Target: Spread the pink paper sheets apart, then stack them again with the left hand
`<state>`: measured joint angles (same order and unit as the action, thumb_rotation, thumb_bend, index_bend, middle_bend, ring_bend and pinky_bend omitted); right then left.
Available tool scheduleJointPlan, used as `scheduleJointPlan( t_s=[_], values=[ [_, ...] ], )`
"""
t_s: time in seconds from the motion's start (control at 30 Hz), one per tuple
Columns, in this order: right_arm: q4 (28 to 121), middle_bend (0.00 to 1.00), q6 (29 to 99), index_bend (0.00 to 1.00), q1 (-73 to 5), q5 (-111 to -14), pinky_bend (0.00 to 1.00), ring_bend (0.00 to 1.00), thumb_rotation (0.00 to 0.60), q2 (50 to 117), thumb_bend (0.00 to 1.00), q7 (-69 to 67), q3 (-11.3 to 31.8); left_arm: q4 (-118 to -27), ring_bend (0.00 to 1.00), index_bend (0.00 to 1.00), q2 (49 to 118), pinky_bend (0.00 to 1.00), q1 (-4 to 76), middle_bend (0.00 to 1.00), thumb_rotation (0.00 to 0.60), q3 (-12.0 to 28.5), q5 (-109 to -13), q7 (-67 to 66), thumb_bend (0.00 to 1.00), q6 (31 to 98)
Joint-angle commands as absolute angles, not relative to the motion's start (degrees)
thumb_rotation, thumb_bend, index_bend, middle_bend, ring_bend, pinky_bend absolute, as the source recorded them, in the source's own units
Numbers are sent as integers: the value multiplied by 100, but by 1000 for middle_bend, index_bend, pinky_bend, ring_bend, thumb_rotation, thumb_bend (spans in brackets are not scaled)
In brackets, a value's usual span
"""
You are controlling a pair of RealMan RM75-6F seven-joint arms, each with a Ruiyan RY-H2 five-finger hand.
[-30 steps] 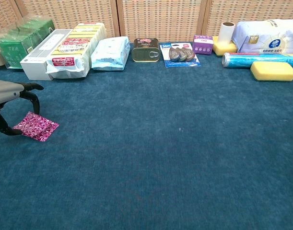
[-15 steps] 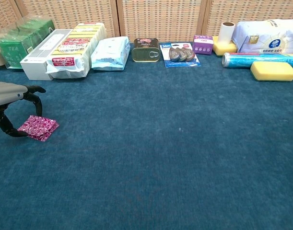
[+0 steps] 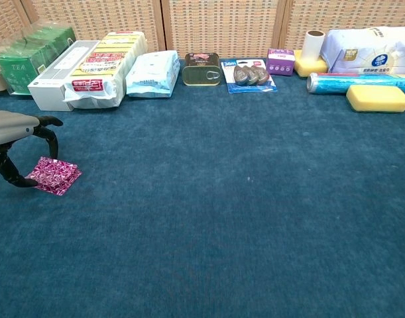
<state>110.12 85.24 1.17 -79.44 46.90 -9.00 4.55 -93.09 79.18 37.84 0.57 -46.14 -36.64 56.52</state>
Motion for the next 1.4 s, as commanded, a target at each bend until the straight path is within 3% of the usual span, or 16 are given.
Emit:
scheduleJointPlan(
  t_s=[0.03,0.53,0.9,1.3,1.4],
  values=[
    [11027,0,8516,69,107,-7937,0,0,600,4684,0,-887,463,-9296,0,449,7938,141,3797,0,600,49,-4564,-3702,217,5678],
    [11028,0,8507,69,102,-7934,0,0,600,4686,0,-866,461,-9297,0,395,7944,141,3827,0,600,45,-4390,-3688,217,5686],
    [11026,0,8523,69,111,-7937,0,0,600,4685,0,-870,459,-9323,0,292,7933,141,3865,0,600,39,-4332,-3672,216,5663],
    [11046,0,8535,69,115,-7934,0,0,600,4636,0,-915,473,-9435,0,281,7839,141,3858,0,600,53,-4401,-3540,217,5709],
    [11044,0,8549,68,140,-7956,0,0,600,4631,0,-926,448,-9526,0,180,7715,141,3791,0,600,65,-4563,-3350,215,5756]
  ],
)
